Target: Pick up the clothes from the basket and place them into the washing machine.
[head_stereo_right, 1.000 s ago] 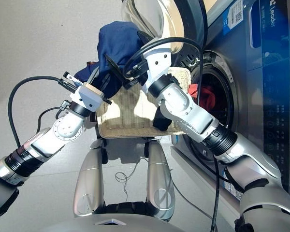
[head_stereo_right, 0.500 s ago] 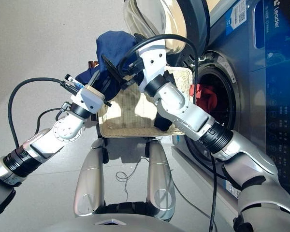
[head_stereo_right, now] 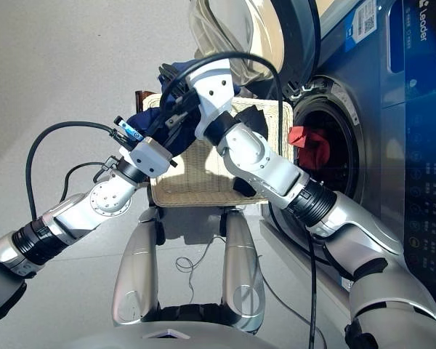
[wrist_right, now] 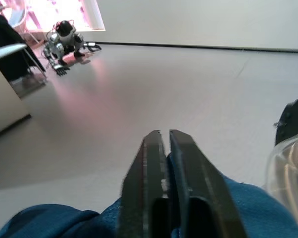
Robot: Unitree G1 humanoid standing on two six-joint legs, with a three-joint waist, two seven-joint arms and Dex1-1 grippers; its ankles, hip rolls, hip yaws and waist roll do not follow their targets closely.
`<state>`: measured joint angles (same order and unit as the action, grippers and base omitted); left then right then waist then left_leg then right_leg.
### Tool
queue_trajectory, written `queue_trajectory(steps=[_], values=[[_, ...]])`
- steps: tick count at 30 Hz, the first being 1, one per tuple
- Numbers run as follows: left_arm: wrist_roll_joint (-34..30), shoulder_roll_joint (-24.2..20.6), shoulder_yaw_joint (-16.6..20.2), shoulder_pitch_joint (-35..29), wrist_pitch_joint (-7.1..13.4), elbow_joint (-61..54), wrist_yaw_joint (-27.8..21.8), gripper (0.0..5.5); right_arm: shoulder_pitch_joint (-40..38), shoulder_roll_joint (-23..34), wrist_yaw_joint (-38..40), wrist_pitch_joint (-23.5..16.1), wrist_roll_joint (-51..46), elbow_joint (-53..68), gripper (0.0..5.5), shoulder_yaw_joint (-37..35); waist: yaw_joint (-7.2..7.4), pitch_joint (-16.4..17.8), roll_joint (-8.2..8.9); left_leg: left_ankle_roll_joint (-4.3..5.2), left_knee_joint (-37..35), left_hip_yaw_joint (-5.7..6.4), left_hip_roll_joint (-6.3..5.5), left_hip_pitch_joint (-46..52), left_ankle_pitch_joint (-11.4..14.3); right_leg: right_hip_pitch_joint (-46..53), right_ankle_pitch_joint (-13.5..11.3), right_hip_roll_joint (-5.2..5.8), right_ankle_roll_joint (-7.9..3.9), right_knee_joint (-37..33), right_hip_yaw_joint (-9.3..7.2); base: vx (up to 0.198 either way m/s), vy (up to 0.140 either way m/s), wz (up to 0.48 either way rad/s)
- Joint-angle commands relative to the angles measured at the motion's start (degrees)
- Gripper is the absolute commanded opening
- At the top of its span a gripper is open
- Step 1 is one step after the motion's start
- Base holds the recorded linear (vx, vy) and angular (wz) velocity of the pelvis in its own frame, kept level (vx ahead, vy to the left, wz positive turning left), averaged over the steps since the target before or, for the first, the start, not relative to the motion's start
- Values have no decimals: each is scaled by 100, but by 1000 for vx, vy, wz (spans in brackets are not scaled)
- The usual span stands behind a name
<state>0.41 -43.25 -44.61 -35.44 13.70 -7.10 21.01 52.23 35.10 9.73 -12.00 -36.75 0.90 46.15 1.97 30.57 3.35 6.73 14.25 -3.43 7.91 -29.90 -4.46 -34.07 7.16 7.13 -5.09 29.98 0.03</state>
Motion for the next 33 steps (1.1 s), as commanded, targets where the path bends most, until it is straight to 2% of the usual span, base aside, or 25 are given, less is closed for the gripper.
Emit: queue_trajectory(steps=[1, 6, 12, 13, 14, 26, 33], values=[[-491, 275, 156, -596, 571, -1013, 359, 0, -110, 63, 155, -195, 254, 182, 0, -491, -11, -78, -143, -87, 579, -102, -167, 2, 458, 84, -526, 111, -285, -515, 117, 0, 0, 0], [-639, 264, 241, -545, 551, -1014, 478, 0, -608, 109, 147, -197, 309, 236, 0, -702, 3, -78, -151, -92, 594, -99, -168, -26, 458, 61, -519, 121, -290, -496, 107, 0, 0, 0], [-708, 290, 263, -546, 540, -977, 529, 0, -852, 247, 177, -176, 418, 282, 0, -828, 22, -78, -150, -93, 613, -97, -166, -46, 461, 40, -523, 137, -296, -475, 103, 0, 0, 0], [-703, 292, 267, -529, 543, -982, 531, 0, -869, 265, 205, -180, 430, 294, 477, -851, 29, -78, -144, -96, 622, -96, -165, -50, 466, 37, -530, 135, -297, -476, 112, 0, 0, 0], [-712, 293, 265, -532, 546, -991, 536, 0, -875, 285, 219, -182, 436, 302, 550, -883, 33, -78, -141, -98, 629, -94, -165, -50, 468, 34, -530, 132, -297, -473, 116, 0, 0, 0], [-661, 205, 218, -580, 487, -1023, 539, 0, -817, 671, 99, -132, -121, 485, 550, -789, 44, -78, -116, -88, 639, -118, -175, -47, 475, 36, -530, 141, -303, -477, 123, 0, 0, 0], [-675, 157, 207, -618, 447, -1096, 536, 0, -700, 705, -126, -61, -1002, 245, 550, -421, -11, -78, -123, -77, 637, -100, -175, -60, 456, 23, -547, 155, -302, -473, 103, 0, 0, 0]])
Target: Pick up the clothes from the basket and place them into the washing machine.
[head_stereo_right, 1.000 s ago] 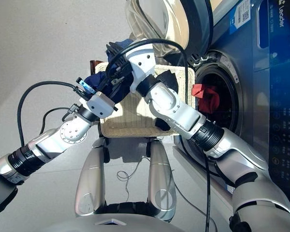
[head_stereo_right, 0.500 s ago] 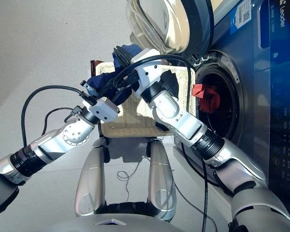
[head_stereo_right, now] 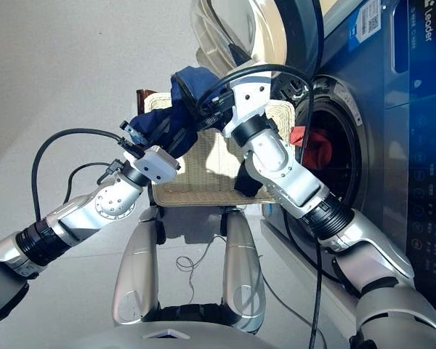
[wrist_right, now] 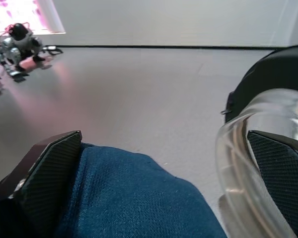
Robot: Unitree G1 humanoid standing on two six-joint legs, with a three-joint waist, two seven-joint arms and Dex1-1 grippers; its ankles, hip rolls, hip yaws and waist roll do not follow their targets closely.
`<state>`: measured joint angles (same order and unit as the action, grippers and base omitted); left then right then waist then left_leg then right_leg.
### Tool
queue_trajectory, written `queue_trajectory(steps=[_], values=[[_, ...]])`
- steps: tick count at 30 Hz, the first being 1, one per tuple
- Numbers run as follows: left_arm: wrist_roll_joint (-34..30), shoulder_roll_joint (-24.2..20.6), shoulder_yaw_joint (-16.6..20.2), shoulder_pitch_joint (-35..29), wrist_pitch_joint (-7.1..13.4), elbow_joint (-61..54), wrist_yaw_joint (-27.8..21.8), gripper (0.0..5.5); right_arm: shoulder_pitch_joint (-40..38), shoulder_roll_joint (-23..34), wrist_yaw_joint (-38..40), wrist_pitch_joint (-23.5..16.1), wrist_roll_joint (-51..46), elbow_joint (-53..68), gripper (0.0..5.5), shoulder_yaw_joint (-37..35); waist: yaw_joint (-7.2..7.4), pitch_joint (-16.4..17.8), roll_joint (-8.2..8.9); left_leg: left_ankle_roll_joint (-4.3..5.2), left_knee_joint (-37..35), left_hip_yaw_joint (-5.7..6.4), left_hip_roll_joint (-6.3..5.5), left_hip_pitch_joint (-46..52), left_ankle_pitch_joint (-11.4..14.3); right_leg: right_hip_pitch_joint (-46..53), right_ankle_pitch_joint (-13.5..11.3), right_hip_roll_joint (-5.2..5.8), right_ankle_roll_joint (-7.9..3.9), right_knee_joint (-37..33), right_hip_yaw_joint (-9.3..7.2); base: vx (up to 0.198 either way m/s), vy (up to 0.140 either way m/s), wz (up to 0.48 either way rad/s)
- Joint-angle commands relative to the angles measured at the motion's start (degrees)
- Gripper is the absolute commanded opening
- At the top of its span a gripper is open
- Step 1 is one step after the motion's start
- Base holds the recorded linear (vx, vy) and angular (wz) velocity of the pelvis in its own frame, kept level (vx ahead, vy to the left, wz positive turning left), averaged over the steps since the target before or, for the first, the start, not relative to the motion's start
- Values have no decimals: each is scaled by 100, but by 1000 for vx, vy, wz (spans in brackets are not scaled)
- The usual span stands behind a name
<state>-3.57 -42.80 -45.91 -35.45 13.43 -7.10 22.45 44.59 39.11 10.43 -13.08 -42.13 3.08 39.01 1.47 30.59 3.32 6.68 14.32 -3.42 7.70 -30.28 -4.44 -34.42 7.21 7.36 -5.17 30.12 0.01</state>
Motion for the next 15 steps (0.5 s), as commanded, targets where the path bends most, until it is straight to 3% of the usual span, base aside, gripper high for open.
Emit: queue_trajectory(steps=[1, 9, 15], values=[[-279, 117, 322, -638, 465, -1094, 387, 0, 100, 270, -225, 101, -609, -85, 550, 404, 25, -79, -125, -70, 631, -97, -159, -25, 455, 54, -552, 129, -292, -482, 104, 0, 0, 0], [-219, 250, 310, -713, 444, -1131, 348, 0, 354, -3, -675, 286, -1817, -380, 550, 980, -43, -79, -144, -61, 632, -87, -169, -31, 450, 57, -562, 147, -288, -492, 90, 0, 0, 0], [-222, 367, 336, -722, 408, -1126, 361, 0, 409, -429, -752, 303, -2377, -801, 550, 1021, -94, -79, -183, -64, 641, -95, -171, -48, 449, 43, -559, 158, -277, -482, 78, 0, 0, 0]])
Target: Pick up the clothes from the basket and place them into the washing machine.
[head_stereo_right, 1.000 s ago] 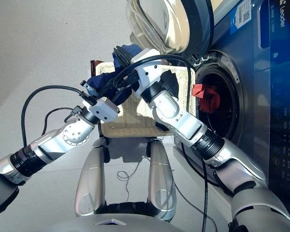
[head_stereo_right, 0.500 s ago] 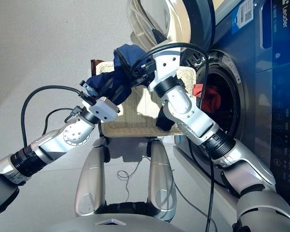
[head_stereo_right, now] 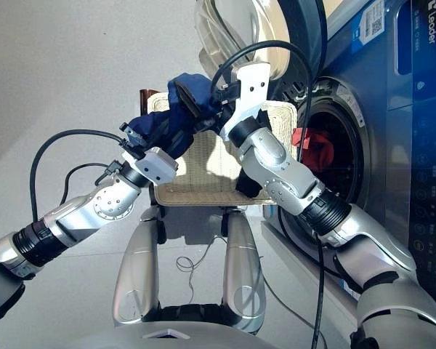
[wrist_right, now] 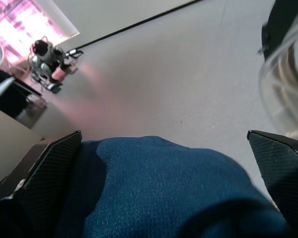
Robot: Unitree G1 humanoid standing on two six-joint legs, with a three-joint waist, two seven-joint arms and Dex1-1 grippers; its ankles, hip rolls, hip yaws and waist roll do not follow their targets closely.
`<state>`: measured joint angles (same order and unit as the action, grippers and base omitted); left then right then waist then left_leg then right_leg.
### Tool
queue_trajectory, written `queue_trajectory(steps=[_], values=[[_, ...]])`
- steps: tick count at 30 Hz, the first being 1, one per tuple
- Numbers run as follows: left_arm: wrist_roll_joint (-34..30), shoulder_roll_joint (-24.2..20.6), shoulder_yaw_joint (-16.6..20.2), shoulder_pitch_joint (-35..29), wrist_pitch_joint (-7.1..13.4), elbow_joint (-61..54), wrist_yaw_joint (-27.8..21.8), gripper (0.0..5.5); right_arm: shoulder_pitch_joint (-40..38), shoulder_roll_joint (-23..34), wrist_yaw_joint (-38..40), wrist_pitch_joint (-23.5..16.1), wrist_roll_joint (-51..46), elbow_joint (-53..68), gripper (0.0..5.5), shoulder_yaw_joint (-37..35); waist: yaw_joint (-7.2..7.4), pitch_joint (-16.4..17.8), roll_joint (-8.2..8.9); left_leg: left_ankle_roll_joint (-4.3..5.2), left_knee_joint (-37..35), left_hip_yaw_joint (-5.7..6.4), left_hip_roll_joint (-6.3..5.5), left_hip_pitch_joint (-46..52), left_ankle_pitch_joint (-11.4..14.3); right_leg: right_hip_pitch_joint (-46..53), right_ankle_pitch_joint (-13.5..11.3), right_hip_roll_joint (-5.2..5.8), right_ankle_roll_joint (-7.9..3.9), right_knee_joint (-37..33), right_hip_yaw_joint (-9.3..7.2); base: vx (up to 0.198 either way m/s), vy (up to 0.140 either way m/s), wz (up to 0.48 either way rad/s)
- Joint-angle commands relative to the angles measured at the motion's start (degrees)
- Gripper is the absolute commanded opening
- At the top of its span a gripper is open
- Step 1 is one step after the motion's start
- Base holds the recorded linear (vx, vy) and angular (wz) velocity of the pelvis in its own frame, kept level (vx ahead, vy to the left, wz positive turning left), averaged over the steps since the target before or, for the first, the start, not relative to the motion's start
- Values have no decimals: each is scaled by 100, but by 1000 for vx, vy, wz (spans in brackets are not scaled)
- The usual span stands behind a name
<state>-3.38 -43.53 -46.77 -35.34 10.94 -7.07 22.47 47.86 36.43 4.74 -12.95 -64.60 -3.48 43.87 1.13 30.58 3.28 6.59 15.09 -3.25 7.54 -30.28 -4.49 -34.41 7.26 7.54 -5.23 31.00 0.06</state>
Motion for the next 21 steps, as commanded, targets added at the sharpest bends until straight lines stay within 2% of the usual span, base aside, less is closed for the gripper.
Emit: queue_trajectory(steps=[1, 11, 21], values=[[-247, 454, 433, -733, 659, -1120, 363, 0, 91, -214, -187, 284, -154, -193, 550, 526, -65, -79, -183, -56, 563, -114, -155, -49, 452, 43, -564, 142, -271, -569, 71, 0, 0, 0], [-361, 604, 432, -739, 640, -1080, 300, 0, -36, -652, -402, 308, -657, -389, 550, 509, -98, -79, -215, -54, 579, -117, -151, -50, 460, 28, -551, 156, -268, -536, 60, 0, 0, 0], [-713, 647, 413, -834, 606, -967, 226, 0, -95, -798, -743, 445, -756, -235, 550, 759, -93, -79, -218, -52, 590, -119, -133, -56, 465, 22, -533, 148, -265, -524, 47, 0, 0, 0]])
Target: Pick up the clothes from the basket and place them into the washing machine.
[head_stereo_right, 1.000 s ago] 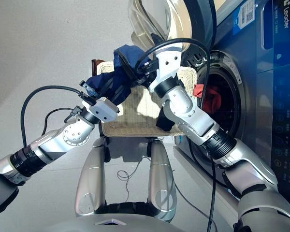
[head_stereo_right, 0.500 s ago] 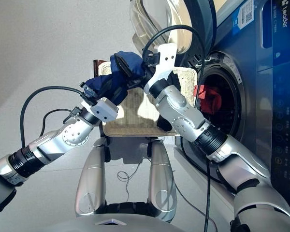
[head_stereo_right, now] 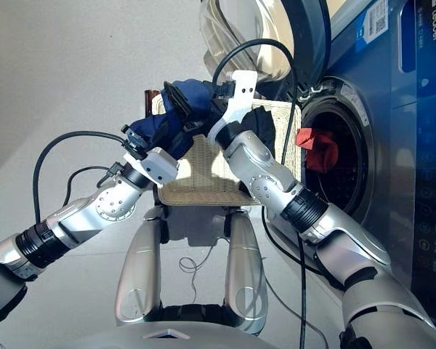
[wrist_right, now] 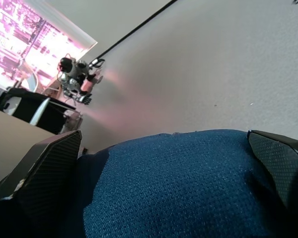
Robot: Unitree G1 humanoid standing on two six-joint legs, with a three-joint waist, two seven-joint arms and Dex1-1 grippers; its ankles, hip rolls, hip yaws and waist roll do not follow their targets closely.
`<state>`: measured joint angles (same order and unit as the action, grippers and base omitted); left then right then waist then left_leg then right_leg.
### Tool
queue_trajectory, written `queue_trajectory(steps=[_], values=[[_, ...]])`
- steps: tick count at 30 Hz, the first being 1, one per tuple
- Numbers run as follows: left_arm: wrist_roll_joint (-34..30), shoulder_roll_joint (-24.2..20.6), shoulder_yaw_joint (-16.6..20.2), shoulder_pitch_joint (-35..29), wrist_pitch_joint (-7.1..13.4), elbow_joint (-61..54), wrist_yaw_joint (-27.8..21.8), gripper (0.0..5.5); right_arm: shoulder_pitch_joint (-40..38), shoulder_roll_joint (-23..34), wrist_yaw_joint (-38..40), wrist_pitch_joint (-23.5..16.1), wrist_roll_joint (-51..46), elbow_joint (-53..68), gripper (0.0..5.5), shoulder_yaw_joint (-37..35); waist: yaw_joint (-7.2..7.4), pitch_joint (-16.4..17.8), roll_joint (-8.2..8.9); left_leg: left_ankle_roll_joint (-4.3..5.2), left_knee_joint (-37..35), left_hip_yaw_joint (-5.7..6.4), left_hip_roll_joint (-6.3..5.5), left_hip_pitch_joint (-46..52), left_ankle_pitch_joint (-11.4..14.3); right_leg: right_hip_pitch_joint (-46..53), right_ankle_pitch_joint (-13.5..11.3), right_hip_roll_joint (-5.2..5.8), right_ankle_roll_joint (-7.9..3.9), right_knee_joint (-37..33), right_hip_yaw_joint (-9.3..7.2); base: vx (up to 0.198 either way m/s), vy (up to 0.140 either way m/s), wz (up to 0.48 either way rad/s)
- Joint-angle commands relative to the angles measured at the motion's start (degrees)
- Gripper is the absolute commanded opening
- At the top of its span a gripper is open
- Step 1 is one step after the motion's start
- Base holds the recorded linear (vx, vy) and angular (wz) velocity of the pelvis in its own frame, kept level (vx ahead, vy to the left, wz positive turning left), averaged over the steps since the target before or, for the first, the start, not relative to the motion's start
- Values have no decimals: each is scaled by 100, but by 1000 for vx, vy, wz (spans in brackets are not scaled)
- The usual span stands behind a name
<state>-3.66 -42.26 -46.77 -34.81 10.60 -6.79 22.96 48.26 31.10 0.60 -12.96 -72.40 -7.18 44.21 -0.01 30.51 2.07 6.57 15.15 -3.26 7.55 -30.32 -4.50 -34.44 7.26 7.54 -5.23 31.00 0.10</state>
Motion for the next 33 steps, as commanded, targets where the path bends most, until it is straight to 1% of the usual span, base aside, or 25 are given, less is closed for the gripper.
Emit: queue_trajectory(steps=[1, 3, 4, 5, 6, 7, 17, 24, 29, 30, 31, 32, 33], values=[[-686, 520, 413, -886, 641, -996, 177, 0, -136, -264, -329, 447, 23, 138, 550, 725, 21, -71, -98, -50, 585, -118, -134, -52, 466, 25, -532, 147, -265, -524, 44, 0, 0, 0], [-710, 504, 411, -897, 631, -996, 164, 0, -137, -262, -359, 444, 9, 157, 274, 744, 16, -71, -102, -51, 588, -110, -129, -52, 466, 22, -530, 152, -260, -519, 30, 0, 0, 0], [-726, 492, 409, -910, 639, -998, 161, 0, -136, -264, -366, 440, 10, 157, 209, 746, 16, -71, -107, -51, 585, -114, -130, -47, 467, 26, -528, 150, -260, -519, 31, 0, 0, 0], [-731, 490, 407, -913, 645, -1008, 160, 0, -133, -264, -365, 435, 15, 165, 99, 748, 16, -71, -107, -50, 585, -120, -131, -45, 467, 32, -529, 150, -261, -526, 32, 0, 0, 0], [-739, 482, 416, -914, 648, -1019, 165, 0, -132, -260, -366, 427, 7, 171, 35, 738, 16, -71, -107, -50, 595, -119, -131, -48, 469, 33, -528, 151, -259, -525, 32, 0, 0, 0], [-741, 476, 410, -925, 639, -1022, 165, 0, -136, -258, -367, 427, -2, 165, 0, 740, 17, -71, -111, -51, 602, -118, -130, -47, 473, 30, -526, 151, -258, -513, 34, 0, 0, 0], [-735, 436, 395, -971, 654, -1067, 171, 0, -155, -141, -411, 401, -19, 288, 0, 716, 24, -71, -111, -43, 636, -114, -128, -78, 476, 9, -511, 150, -248, -473, 36, 0, 0, 0], [-707, 425, 395, -918, 628, -1061, 189, 0, -230, -39, -332, 324, 58, 372, 0, 616, 31, -71, -99, -38, 664, -104, -139, -106, 483, 10, -505, 160, -247, -473, 23, 0, 0, 0], [-502, 474, 474, -728, 602, -1020, 222, 0, -465, -17, -128, 97, 256, 485, 0, 260, 46, -71, -93, -49, 680, -97, -143, -126, 495, 2, -502, 168, -245, -471, 37, 0, 0, 0], [-364, 520, 542, -608, 586, -967, 251, 65, -679, -94, 33, -71, 397, 501, 0, -39, 67, -71, -101, -57, 674, -101, -146, -133, 497, -3, -502, 173, -246, -478, 39, 0, 0, 0], [-363, 519, 536, -607, 586, -968, 251, 365, -688, -96, 37, -70, 403, 506, 0, -44, 62, -71, -99, -57, 673, -101, -146, -128, 498, 3, -501, 173, -246, -480, 38, 0, 0, 0], [-298, 544, 563, -533, 573, -934, 269, 550, -796, -146, 125, -182, 524, 522, 0, -228, 79, -71, -102, -62, 682, -99, -145, -140, 500, -11, -500, 179, -246, -472, 40, 0, 0, 0], [-235, 574, 596, -451, 575, -899, 268, 550, -912, -199, 234, -278, 735, 470, 0, -430, 89, -71, -107, -68, 694, -101, -146, -145, 505, -17, -496, 185, -249, -463, 40, 0, 0, 0]])
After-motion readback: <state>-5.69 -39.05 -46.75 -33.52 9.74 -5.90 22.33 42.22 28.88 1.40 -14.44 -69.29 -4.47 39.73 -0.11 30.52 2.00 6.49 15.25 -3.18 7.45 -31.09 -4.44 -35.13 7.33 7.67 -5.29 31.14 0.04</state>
